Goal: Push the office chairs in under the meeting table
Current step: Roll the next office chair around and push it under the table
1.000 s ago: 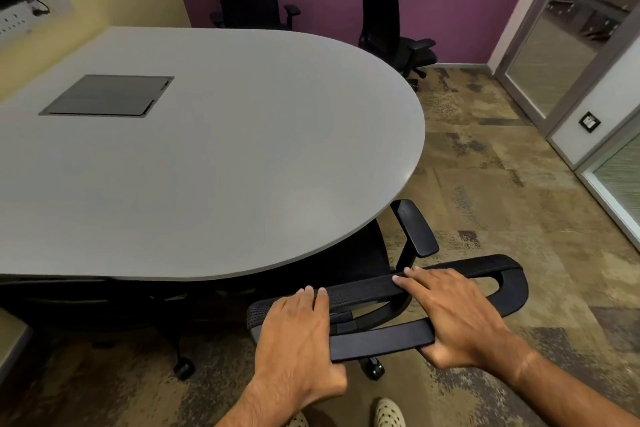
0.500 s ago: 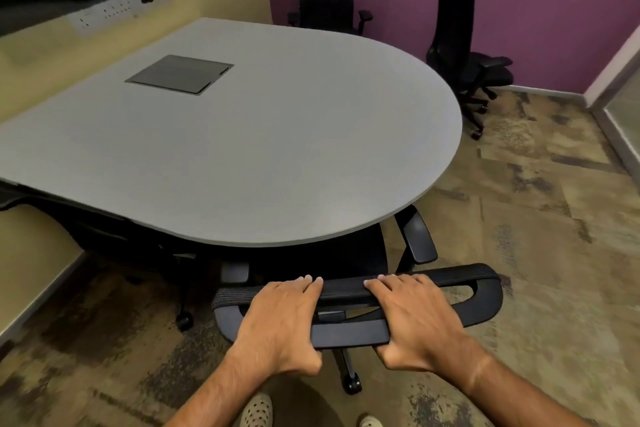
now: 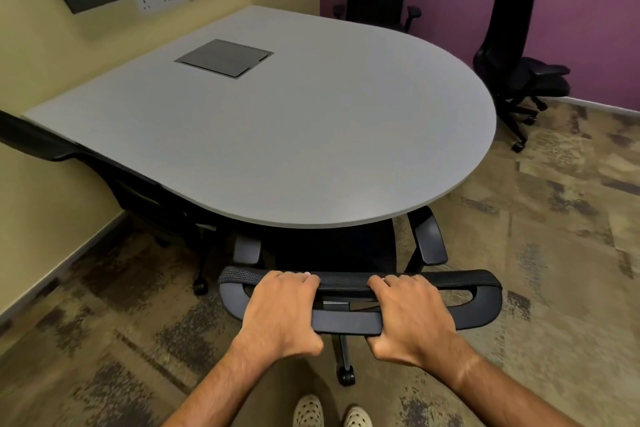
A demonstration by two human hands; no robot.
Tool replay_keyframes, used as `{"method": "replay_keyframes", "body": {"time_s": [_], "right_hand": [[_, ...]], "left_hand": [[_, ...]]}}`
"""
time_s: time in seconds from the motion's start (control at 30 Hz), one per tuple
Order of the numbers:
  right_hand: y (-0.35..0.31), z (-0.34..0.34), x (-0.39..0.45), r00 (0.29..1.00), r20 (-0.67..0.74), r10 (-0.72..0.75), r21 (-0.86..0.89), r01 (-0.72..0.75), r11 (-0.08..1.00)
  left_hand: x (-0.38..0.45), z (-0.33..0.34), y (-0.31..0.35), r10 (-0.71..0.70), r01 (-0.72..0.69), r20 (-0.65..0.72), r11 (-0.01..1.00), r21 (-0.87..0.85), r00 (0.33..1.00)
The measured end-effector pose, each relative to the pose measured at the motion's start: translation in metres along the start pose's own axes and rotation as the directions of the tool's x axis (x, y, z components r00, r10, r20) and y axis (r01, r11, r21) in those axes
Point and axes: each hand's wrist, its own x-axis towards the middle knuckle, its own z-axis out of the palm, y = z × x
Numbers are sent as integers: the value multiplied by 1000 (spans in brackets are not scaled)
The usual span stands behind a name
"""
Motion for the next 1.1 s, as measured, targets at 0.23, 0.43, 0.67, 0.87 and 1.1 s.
{"method": "replay_keyframes", "body": {"time_s": [0.23,0.43,0.67,0.87,1.1], "right_hand": [[-2,4,-12,997,43,67,0,-67,998],[-8,3,-18,995,43,90,10,-90,996],[-7,2,-26,991,95,98,39,-102,994],[0,3,-30,984,143,105,55,-114,992],[-4,1,-30,977,159,142,61,-153,986]], "left_hand": [[-8,2,5,18,-18,24,1000,-23,1000],[-13,-1,5,48,-47,84,999,-14,995],[-17,1,10,51,-50,109,999,-13,993],[-18,3,17,42,-42,155,999,-2,987],[-15,4,13,64,-64,188,998,-9,980]]}}
